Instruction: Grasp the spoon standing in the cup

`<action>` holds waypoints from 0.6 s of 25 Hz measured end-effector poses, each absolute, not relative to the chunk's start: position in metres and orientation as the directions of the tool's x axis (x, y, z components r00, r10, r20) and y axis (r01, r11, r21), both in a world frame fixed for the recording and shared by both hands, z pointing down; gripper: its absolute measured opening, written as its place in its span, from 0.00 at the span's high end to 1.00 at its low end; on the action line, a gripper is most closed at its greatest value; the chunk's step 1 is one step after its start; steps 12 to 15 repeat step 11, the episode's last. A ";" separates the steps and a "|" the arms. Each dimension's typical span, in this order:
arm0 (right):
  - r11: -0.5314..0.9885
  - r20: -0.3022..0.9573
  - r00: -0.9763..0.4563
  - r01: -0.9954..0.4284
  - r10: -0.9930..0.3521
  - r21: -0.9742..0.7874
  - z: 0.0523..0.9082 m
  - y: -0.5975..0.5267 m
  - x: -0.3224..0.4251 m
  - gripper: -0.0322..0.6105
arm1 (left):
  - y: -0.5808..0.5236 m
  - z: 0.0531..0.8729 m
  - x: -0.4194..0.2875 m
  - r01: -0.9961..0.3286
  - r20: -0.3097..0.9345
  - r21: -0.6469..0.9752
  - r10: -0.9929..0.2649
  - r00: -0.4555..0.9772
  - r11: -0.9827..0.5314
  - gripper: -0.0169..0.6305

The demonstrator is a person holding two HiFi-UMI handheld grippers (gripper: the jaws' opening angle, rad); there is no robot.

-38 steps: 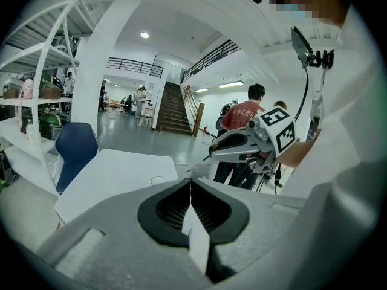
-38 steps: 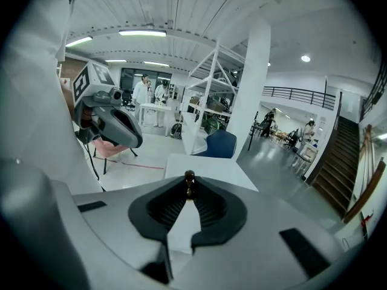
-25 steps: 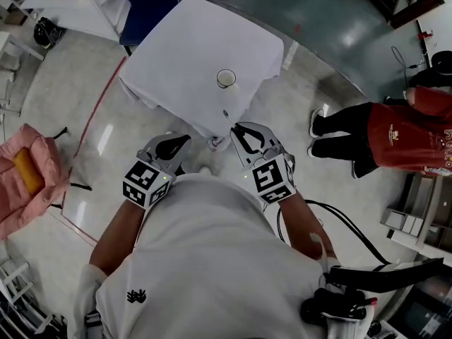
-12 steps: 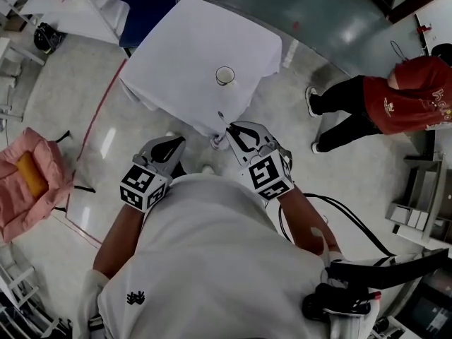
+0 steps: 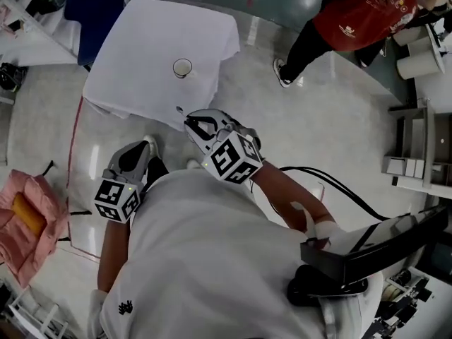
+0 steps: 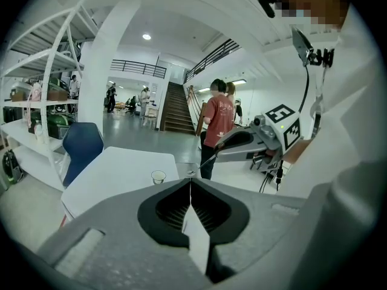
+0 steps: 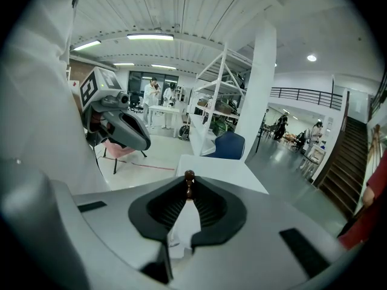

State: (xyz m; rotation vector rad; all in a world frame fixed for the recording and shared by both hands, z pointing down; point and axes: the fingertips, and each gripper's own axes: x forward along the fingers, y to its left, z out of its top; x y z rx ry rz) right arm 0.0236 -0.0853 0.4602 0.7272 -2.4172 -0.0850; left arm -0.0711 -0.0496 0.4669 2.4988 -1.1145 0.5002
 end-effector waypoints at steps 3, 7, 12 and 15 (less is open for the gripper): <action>0.845 0.539 -0.661 -0.486 -0.523 0.223 0.461 -0.086 0.028 0.88 | -0.052 0.467 -0.067 -0.754 0.453 0.179 -0.627 0.633 -0.632 0.95; 0.845 0.537 -0.662 -0.487 -0.522 0.221 0.462 -0.089 0.028 0.88 | -0.056 0.468 -0.066 -0.754 0.455 0.178 -0.626 0.633 -0.633 0.95; 0.848 0.534 -0.668 -0.482 -0.518 0.220 0.464 -0.093 0.028 0.88 | -0.059 0.469 -0.065 -0.758 0.457 0.176 -0.630 0.628 -0.628 0.95; 0.848 0.534 -0.668 -0.482 -0.518 0.220 0.464 -0.093 0.028 0.88 | -0.059 0.469 -0.065 -0.758 0.457 0.176 -0.630 0.628 -0.628 0.95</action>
